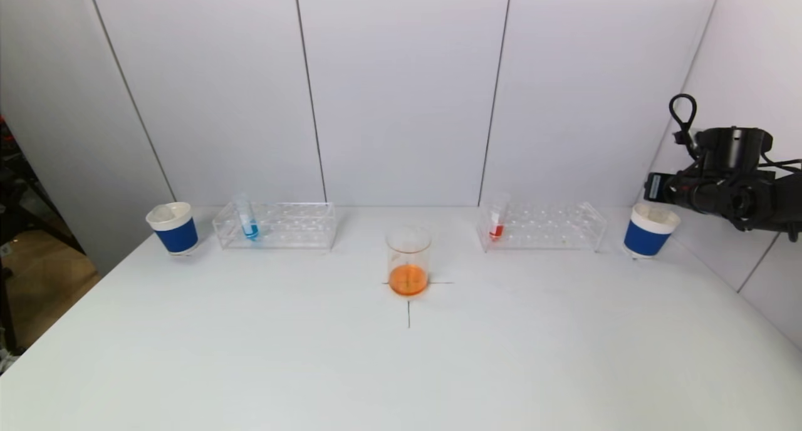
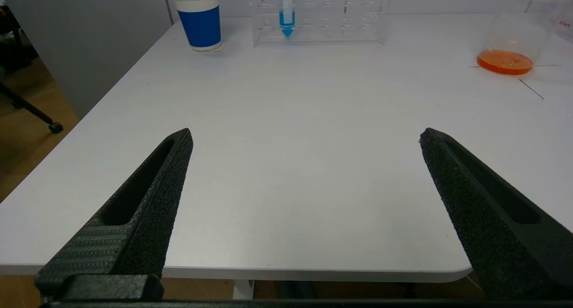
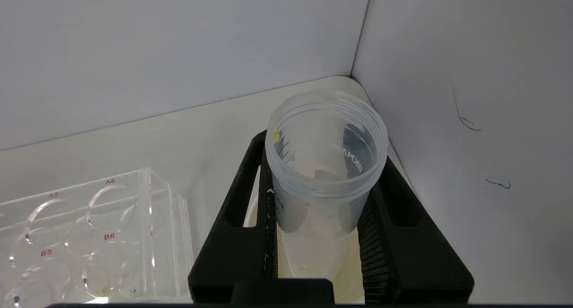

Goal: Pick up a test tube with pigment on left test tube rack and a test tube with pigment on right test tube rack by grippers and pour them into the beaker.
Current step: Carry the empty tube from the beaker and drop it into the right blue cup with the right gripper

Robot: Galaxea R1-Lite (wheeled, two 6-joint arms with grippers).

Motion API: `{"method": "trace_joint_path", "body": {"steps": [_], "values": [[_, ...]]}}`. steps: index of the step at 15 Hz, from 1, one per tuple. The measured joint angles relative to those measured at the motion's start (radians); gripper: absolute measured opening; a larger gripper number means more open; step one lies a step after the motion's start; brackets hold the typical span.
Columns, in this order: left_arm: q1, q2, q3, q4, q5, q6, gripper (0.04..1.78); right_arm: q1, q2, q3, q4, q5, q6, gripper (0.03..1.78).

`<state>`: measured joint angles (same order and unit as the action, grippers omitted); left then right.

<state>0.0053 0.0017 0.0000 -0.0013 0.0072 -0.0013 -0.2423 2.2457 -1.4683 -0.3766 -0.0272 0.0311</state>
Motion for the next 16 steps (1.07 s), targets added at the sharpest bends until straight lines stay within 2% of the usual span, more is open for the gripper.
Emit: {"method": "trace_joint_path", "body": {"steps": [8, 16], "values": [[0.000, 0.000, 0.000, 0.000, 0.000, 0.000, 1.77, -0.003, -0.005, 0.109, -0.103, 0.000, -0.002, 0.56], [0.000, 0.000, 0.000, 0.000, 0.000, 0.000, 1.77, -0.004, -0.007, 0.135, -0.114, -0.001, 0.003, 0.56]]}}
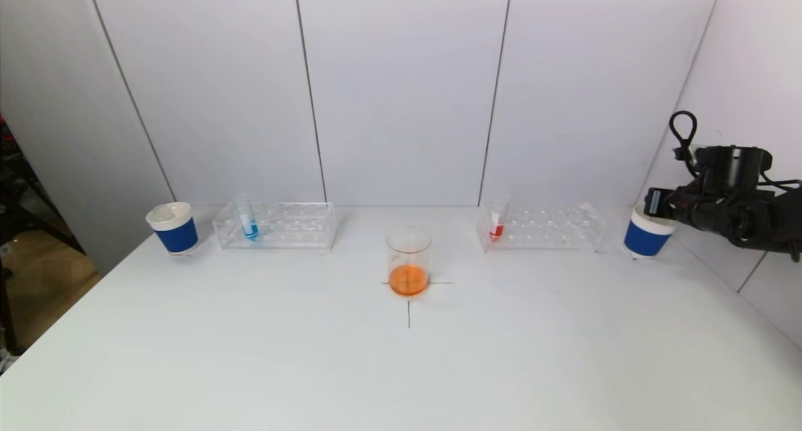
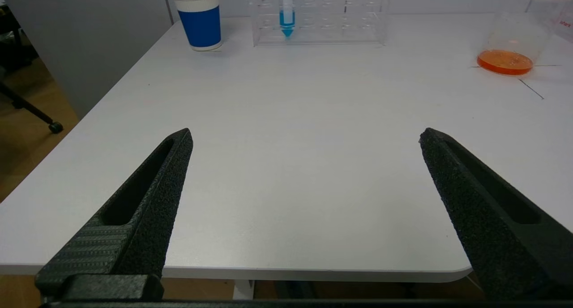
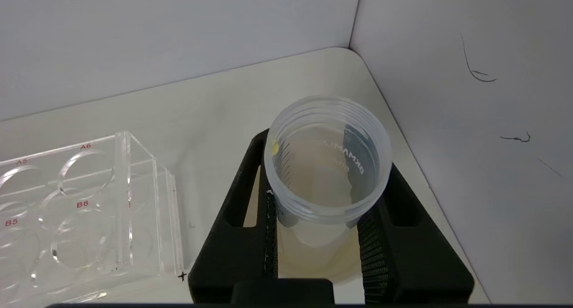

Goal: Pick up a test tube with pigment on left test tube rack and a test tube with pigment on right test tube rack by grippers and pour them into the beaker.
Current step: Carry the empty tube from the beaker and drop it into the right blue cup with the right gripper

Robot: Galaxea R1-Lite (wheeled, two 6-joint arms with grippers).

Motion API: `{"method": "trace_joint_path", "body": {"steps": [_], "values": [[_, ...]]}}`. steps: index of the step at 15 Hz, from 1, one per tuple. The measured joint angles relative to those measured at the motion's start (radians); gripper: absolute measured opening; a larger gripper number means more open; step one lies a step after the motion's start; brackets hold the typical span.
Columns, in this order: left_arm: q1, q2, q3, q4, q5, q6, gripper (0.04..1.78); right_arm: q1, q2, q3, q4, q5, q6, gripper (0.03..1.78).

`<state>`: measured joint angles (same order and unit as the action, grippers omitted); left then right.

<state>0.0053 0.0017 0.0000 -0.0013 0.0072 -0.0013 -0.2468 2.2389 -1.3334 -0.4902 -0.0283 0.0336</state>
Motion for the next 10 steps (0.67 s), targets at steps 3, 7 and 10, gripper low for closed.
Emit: {"method": "trace_joint_path", "body": {"steps": [3, 7, 10], "values": [[0.000, 0.000, 0.000, 0.000, 0.000, 0.000, 1.77, 0.000, 0.000, 0.003, -0.007, 0.000, -0.001, 0.63], [0.000, 0.000, 0.000, 0.000, 0.000, 0.000, 1.77, -0.001, 0.000, 0.003, -0.009, 0.000, -0.001, 1.11], [0.000, 0.000, 0.000, 0.000, 0.000, 0.000, 1.77, -0.003, 0.000, 0.002, -0.010, 0.000, -0.001, 1.53]]}}
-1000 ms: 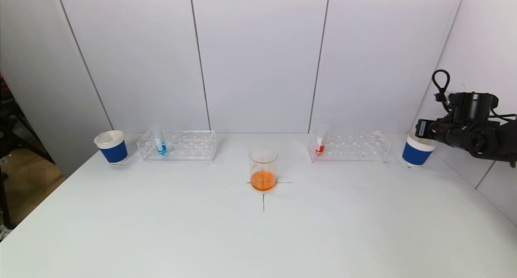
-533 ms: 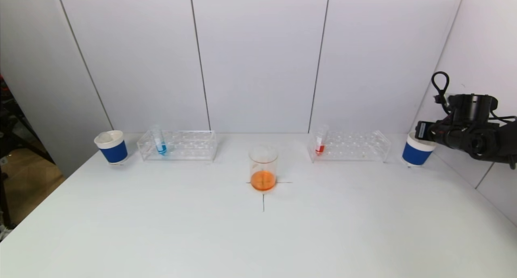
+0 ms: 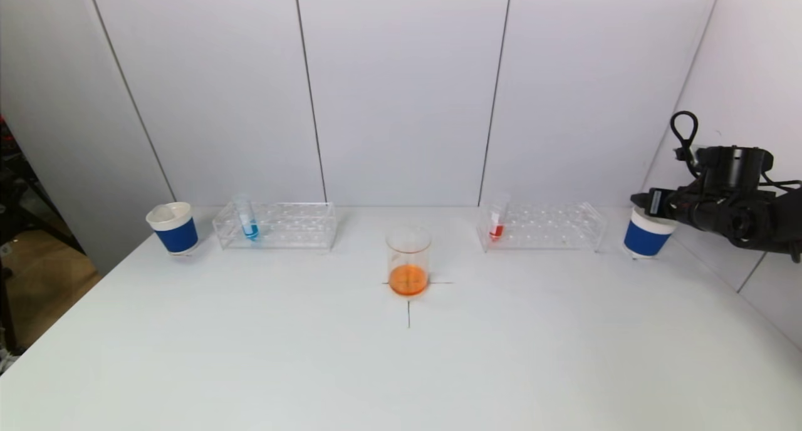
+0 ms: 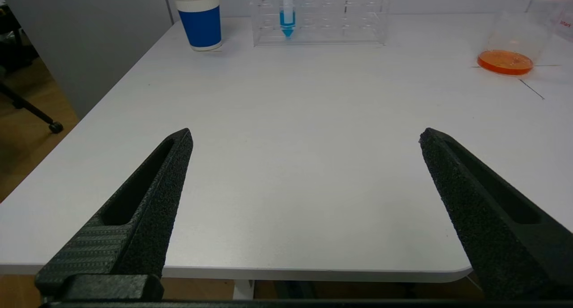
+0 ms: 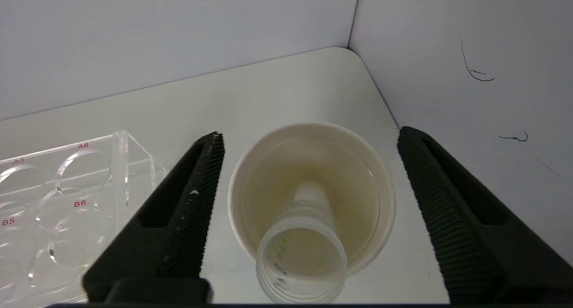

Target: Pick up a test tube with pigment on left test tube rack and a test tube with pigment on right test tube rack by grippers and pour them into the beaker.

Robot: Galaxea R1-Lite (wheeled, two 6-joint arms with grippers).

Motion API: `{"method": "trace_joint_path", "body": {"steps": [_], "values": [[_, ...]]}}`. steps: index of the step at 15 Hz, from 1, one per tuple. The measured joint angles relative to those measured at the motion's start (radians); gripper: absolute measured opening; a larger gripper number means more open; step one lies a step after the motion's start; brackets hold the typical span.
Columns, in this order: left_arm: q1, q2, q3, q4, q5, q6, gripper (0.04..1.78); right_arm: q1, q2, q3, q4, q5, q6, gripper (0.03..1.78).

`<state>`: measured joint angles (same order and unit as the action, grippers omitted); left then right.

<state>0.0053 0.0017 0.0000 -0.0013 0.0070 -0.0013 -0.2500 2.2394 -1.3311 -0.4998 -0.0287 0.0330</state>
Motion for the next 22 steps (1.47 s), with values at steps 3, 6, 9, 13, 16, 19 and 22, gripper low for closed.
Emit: {"method": "trace_joint_path", "body": {"steps": [3, 6, 9, 13, 16, 19, 22], "values": [[0.000, 0.000, 0.000, 0.000, 0.000, 0.000, 1.77, -0.001, -0.003, 0.000, 0.000, 0.000, 0.000, 1.75], [0.000, 0.000, 0.000, 0.000, 0.000, 0.000, 1.77, 0.002, -0.030, 0.005, 0.000, 0.000, -0.001, 1.78], [0.000, 0.000, 0.000, 0.000, 0.000, 0.000, 1.77, 0.036, -0.106, 0.038, 0.000, -0.004, -0.002, 1.78], [0.000, 0.000, 0.000, 0.000, 0.000, 0.000, 1.77, 0.132, -0.280, 0.178, -0.001, -0.032, -0.001, 1.78], [0.000, 0.000, 0.000, 0.000, 0.000, 0.000, 1.77, 0.200, -0.436, 0.331, -0.001, -0.071, -0.002, 1.78], [0.000, 0.000, 0.000, 0.000, 0.000, 0.000, 1.77, 0.237, -0.613, 0.480, -0.001, -0.079, -0.003, 1.78], [0.000, 0.000, 0.000, 0.000, 0.000, 0.000, 1.77, 0.245, -0.803, 0.622, -0.001, -0.078, -0.002, 1.78]]}}
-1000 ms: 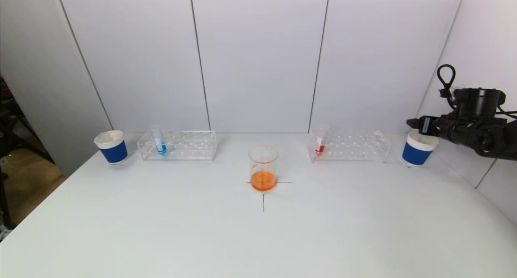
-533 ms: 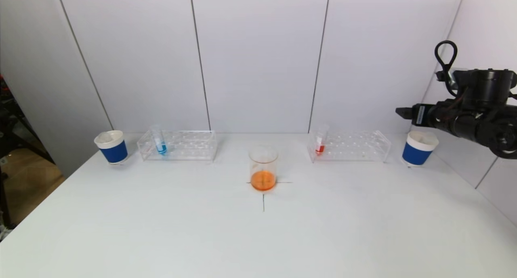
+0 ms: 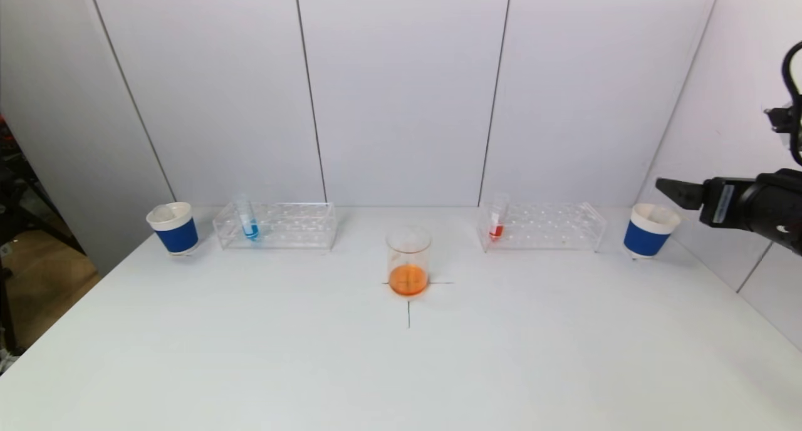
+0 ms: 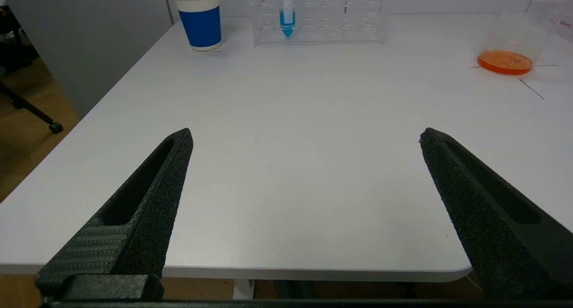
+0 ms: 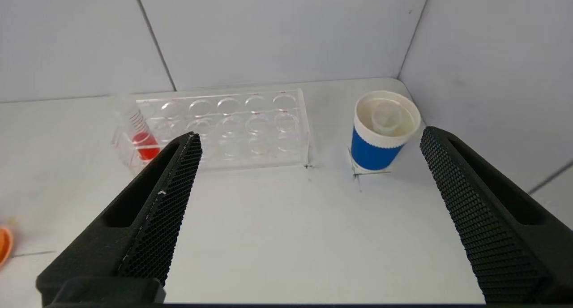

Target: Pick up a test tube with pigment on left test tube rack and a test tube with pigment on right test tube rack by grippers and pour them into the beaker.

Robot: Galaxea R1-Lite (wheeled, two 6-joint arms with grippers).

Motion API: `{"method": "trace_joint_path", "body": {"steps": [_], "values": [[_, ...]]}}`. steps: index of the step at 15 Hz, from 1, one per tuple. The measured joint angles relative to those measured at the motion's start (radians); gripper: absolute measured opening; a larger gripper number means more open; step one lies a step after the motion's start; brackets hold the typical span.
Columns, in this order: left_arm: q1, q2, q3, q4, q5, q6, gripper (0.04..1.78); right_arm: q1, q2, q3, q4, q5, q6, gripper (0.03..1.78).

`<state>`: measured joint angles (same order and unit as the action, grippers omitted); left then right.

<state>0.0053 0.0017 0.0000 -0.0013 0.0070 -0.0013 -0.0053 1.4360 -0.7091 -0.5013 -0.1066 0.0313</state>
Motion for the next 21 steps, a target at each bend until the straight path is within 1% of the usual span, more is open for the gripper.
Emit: {"method": "trace_joint_path", "body": {"steps": [5, 8, 10, 11, 13, 17, 18, 19, 21], "values": [[-0.001, 0.000, 0.000, 0.000, 0.000, 0.000, 1.77, 0.000, -0.336, 0.236, 0.007, 0.011, -0.002, 1.78], [0.000, 0.000, 0.000, 0.000, 0.000, 0.000, 1.77, 0.005, -0.546, 0.372, 0.023, 0.039, -0.006, 1.78], [0.000, 0.000, 0.000, 0.000, 0.000, 0.000, 1.77, 0.007, -0.692, 0.451, 0.052, 0.051, -0.010, 1.78], [0.000, 0.000, 0.000, 0.000, 0.000, 0.000, 1.77, 0.007, -0.766, 0.480, 0.084, 0.054, -0.012, 1.78], [0.000, 0.000, 0.000, 0.000, 0.000, 0.000, 1.77, 0.008, -0.927, 0.517, 0.190, 0.060, -0.014, 1.78], [0.000, 0.000, 0.000, 0.000, 0.000, 0.000, 1.77, 0.009, -1.265, 0.553, 0.496, 0.087, -0.016, 1.78], [0.000, 0.000, 0.000, 0.000, 0.000, 0.000, 1.77, 0.009, -1.322, 0.567, 0.549, 0.092, -0.017, 1.78], [0.000, 0.000, 0.000, 0.000, 0.000, 0.000, 1.77, 0.009, -1.363, 0.594, 0.572, 0.096, -0.019, 1.78], [0.000, 0.000, 0.000, 0.000, 0.000, 0.000, 1.77, 0.008, -1.407, 0.656, 0.526, 0.095, -0.044, 1.78]]}}
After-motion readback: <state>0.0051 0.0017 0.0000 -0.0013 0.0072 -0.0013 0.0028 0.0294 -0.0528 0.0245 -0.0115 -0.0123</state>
